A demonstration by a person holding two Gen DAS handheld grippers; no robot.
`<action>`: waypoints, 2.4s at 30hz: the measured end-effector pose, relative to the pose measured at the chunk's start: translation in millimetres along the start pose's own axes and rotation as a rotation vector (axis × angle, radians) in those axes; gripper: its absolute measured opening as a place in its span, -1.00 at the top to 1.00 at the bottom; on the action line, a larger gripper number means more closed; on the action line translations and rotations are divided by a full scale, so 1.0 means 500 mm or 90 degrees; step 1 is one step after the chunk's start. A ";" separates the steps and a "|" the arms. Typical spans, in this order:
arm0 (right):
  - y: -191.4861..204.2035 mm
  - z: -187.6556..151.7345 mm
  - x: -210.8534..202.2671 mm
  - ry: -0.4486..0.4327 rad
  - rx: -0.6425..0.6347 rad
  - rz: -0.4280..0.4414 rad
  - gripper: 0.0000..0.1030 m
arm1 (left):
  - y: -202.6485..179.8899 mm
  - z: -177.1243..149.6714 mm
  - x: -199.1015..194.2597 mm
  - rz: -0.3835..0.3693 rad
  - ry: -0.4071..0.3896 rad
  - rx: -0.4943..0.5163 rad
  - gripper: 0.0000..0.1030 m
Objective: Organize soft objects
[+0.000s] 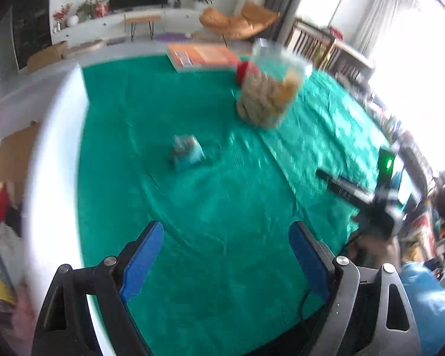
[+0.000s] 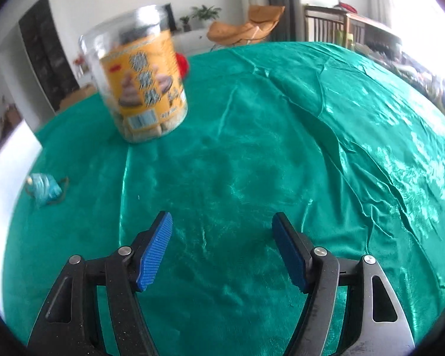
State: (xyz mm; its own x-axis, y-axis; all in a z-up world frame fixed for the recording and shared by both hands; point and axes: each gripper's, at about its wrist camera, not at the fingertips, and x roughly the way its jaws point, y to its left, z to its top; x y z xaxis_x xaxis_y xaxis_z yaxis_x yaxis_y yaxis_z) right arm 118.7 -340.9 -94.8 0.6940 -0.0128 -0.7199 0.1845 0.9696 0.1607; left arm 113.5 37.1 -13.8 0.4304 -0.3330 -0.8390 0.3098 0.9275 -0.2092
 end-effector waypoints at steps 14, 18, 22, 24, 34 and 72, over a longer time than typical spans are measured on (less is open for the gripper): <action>0.222 -0.027 0.030 0.065 -0.184 0.249 -0.55 | 0.017 -0.085 -0.065 -0.005 -0.042 0.005 -0.67; 0.387 -0.001 0.078 0.099 -0.269 0.312 -0.52 | 0.027 -0.085 -0.108 -0.016 -0.089 -0.005 -0.67; 0.477 0.016 0.155 0.132 -0.301 0.282 -0.48 | 0.034 -0.086 -0.102 -0.018 -0.085 -0.013 -0.67; 0.471 0.023 0.159 0.111 -0.303 0.267 0.15 | 0.038 -0.089 -0.086 -0.018 -0.073 -0.017 -0.67; 0.121 0.072 0.064 0.039 -0.148 0.149 0.15 | 0.012 -0.073 0.029 -0.054 0.001 -0.038 -0.67; -0.065 0.064 0.083 0.046 -0.082 -0.079 -0.71 | 0.026 -0.085 0.176 0.152 0.049 -0.001 -1.00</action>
State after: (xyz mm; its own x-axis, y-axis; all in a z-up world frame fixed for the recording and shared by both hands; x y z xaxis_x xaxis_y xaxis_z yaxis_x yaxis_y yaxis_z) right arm 163.8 -381.0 -108.1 0.6187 -0.1216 -0.7762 0.1719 0.9850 -0.0174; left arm 119.4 27.1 -112.0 0.4253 -0.0907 -0.9005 0.2060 0.9785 -0.0012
